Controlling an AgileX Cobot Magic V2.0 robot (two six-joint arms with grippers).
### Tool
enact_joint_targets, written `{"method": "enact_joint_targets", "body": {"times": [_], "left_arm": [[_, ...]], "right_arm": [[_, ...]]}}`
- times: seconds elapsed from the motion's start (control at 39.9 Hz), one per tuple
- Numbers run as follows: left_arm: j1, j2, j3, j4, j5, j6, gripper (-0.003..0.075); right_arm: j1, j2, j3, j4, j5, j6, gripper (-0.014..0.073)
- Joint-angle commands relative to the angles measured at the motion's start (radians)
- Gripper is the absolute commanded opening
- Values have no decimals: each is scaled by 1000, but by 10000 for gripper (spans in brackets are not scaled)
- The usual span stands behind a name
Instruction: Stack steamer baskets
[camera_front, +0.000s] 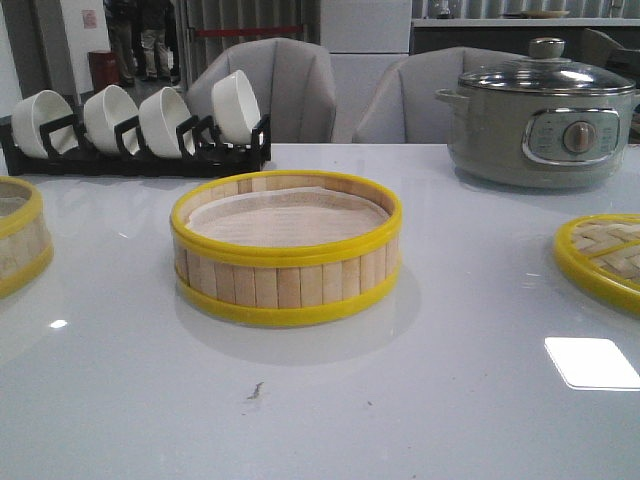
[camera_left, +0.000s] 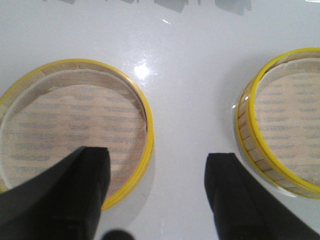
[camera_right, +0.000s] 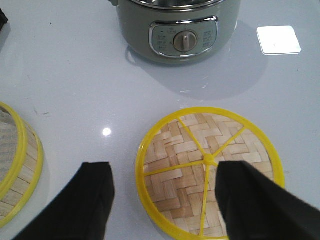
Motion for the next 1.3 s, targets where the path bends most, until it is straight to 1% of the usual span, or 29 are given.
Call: {"method": "enact_joint_targets", "body": {"times": [0.0, 0.15, 0.33, 0.58, 0.8, 0.88, 0.98, 1.03, 1.1, 1.2, 1.28], "left_arm": [[-6, 47, -30, -10, -94, 22, 484], [-23, 170, -30, -12, -163, 48, 484], [-36, 313, -30, -8, -259, 48, 484], [-32, 475, -30, 42, -317, 48, 484], [-32, 531, -30, 60, -363, 41, 482], [-32, 531, -33, 60, -375, 41, 464], [-32, 531, -33, 60, -387, 41, 414], [-32, 531, -33, 60, -387, 41, 372], [-32, 531, -33, 60, -387, 41, 279], [-32, 531, -33, 60, -385, 41, 73], [-32, 527, -37, 60, -385, 41, 104]], "right_arm": [[-3, -18, -37, -2, -64, -3, 547], [-3, -18, -37, -2, -64, -3, 547], [-3, -18, -37, -2, -65, -3, 547], [-3, -18, -37, -2, -79, -3, 547], [-3, -18, -37, -2, -107, -3, 547], [-3, -18, -37, -2, -112, -3, 547], [-3, -18, -37, -2, -114, -3, 547], [-3, -18, -37, -2, -116, -3, 547], [-3, -18, -37, -2, -116, -3, 547], [-3, -18, -37, -2, -116, -3, 547], [-3, -18, -37, -2, -116, -3, 547]]}}
